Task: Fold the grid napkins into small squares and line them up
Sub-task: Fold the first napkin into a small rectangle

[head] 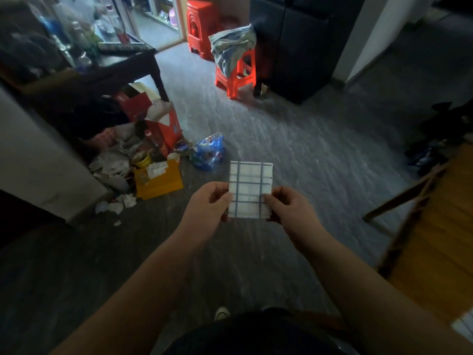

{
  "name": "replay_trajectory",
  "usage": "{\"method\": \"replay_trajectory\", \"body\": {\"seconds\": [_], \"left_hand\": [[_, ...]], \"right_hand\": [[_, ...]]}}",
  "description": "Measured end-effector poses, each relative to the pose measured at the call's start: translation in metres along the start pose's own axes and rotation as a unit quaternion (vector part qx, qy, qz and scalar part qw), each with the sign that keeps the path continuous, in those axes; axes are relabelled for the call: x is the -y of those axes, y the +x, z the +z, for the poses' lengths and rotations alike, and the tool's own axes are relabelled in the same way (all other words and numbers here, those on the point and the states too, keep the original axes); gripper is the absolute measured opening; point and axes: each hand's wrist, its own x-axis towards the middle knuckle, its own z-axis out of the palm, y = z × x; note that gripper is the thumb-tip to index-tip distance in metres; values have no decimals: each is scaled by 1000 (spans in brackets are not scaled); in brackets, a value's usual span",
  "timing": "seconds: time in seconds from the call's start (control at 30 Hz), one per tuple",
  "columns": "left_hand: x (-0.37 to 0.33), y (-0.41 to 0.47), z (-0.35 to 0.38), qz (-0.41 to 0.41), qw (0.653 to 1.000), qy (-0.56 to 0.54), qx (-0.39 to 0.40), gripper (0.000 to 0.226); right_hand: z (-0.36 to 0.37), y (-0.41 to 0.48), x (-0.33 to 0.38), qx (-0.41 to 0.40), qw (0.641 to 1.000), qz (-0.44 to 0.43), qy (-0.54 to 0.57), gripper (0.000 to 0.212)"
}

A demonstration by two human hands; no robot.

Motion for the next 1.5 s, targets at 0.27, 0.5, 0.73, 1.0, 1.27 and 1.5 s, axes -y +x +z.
{"method": "replay_trajectory", "body": {"seconds": [0.27, 0.5, 0.73, 1.0, 1.27, 1.5], "left_hand": [[-47, 125, 41, 2, 998, 17, 54, 13], [-110, 275, 138, -22, 993, 17, 113, 12], [-174, 418, 236, -29, 986, -15, 162, 11], [-227, 561, 341, -25, 970, -40, 237, 7], [-299, 723, 446, -3, 945, -10, 326, 6], [-365, 805, 554, -2, 914, 2, 406, 7]], "right_hand": [[-42, 108, 16, -65, 996, 4, 55, 12], [-143, 240, 36, -120, 992, -1, 29, 13], [-252, 358, 74, -171, 985, -3, -3, 12], [-351, 475, 95, -245, 969, 21, 12, 11], [-449, 609, 131, -338, 940, 37, -12, 9], [-538, 673, 150, -427, 900, 87, 35, 12]]}}
